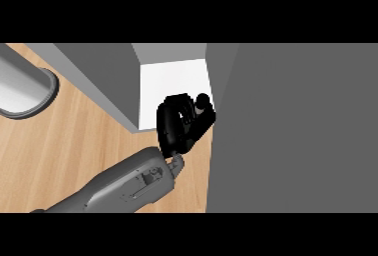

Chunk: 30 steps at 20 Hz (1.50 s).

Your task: Pick up the wine, place it into the cabinet and close the cabinet

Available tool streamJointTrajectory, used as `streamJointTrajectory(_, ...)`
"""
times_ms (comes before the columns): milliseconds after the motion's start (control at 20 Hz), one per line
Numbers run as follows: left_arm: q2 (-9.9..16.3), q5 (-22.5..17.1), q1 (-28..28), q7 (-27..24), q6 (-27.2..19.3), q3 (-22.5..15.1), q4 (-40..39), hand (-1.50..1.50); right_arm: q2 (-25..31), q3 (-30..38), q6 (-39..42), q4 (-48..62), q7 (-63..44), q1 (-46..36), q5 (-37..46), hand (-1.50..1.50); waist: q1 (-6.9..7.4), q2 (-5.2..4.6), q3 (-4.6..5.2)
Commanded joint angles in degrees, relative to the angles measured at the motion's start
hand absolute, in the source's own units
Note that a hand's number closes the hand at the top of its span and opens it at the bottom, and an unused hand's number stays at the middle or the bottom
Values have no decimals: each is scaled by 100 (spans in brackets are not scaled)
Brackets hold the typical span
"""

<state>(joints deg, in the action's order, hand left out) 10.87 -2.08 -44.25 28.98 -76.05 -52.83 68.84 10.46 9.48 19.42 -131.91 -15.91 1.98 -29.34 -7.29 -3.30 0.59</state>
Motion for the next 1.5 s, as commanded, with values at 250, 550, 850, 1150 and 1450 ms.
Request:
streamJointTrajectory(250,-93,-646,-76,-1087,991,880,-322,150,17,8,16,32,2,-69,-43,-150,30,-17,5)
streamJointTrajectory(550,-226,-1114,-265,-2019,1806,1652,-960,150,37,91,-18,40,-12,-63,-46,-150,20,-3,-9)
streamJointTrajectory(850,-380,-1529,-307,-3182,2747,2352,-1944,150,35,87,49,-43,-47,143,-101,-150,3,44,-26)
streamJointTrajectory(1150,-450,-1874,-717,-4130,3372,3175,-3001,150,34,85,110,96,37,54,-49,-150,39,29,-31)
streamJointTrajectory(1450,-538,-1854,-1165,-4867,3569,3576,-4151,150,126,150,109,-21,-44,1,-167,-150,35,77,-41)
